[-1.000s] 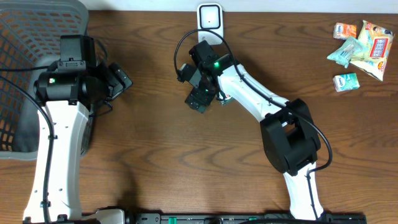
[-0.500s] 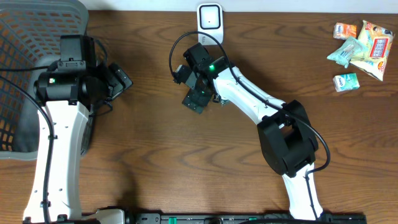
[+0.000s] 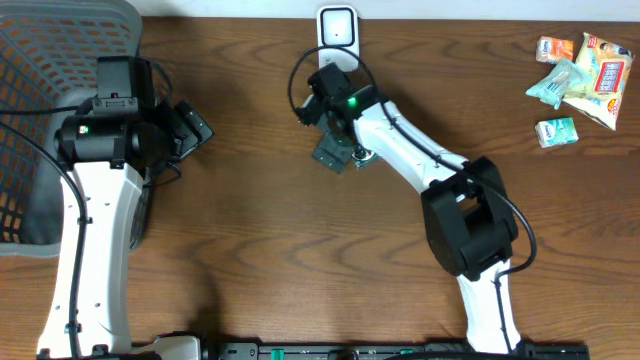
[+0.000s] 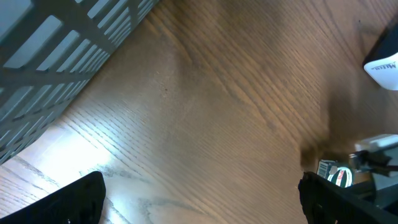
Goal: Scan the item barcode
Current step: 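Lower the Zam-Buk tin away from the scanner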
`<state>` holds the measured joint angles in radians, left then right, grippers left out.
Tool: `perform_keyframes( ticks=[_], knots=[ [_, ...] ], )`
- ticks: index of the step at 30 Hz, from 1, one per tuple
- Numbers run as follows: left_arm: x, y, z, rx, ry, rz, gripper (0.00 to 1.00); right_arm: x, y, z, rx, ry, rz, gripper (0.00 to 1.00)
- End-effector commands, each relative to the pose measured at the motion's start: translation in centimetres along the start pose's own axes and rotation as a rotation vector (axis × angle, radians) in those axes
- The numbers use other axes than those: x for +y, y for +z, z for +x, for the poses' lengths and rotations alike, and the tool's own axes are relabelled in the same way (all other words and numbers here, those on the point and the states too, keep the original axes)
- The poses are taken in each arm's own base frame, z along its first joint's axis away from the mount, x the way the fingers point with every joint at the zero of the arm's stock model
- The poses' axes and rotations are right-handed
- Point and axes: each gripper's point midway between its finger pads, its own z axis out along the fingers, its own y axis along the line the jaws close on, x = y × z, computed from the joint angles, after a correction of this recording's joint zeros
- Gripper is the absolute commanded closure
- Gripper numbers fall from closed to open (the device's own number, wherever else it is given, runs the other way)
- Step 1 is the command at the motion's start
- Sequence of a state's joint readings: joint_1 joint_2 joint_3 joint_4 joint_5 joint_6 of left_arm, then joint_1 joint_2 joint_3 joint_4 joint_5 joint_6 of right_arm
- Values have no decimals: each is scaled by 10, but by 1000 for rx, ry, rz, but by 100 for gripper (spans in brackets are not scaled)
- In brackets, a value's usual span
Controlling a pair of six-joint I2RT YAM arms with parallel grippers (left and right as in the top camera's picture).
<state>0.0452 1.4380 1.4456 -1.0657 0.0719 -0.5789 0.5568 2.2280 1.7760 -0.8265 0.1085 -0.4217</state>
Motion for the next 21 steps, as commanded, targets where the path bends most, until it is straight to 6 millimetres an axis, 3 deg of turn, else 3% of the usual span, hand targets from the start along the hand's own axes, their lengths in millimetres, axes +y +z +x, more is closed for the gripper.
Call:
perform_keyframes(
  ticks=[1,5,11,19,21],
  knots=[
    [3,1,-2,-8,-6,-13,2,-30,0,14,29,133,60,1],
    [3,1,-2,-7,-6,-13,2,-39,2,29,58,201,36,1],
    [3,1,-2,-7,-6,-13,2,-14,2,42,70,191,-159,1],
    [3,1,-2,-8,-6,-13,2,0,20,63,116,169,-182,1],
    [3,1,-2,-8,-6,-13,2,3,28,67,113,169,-181,6]
  ],
)
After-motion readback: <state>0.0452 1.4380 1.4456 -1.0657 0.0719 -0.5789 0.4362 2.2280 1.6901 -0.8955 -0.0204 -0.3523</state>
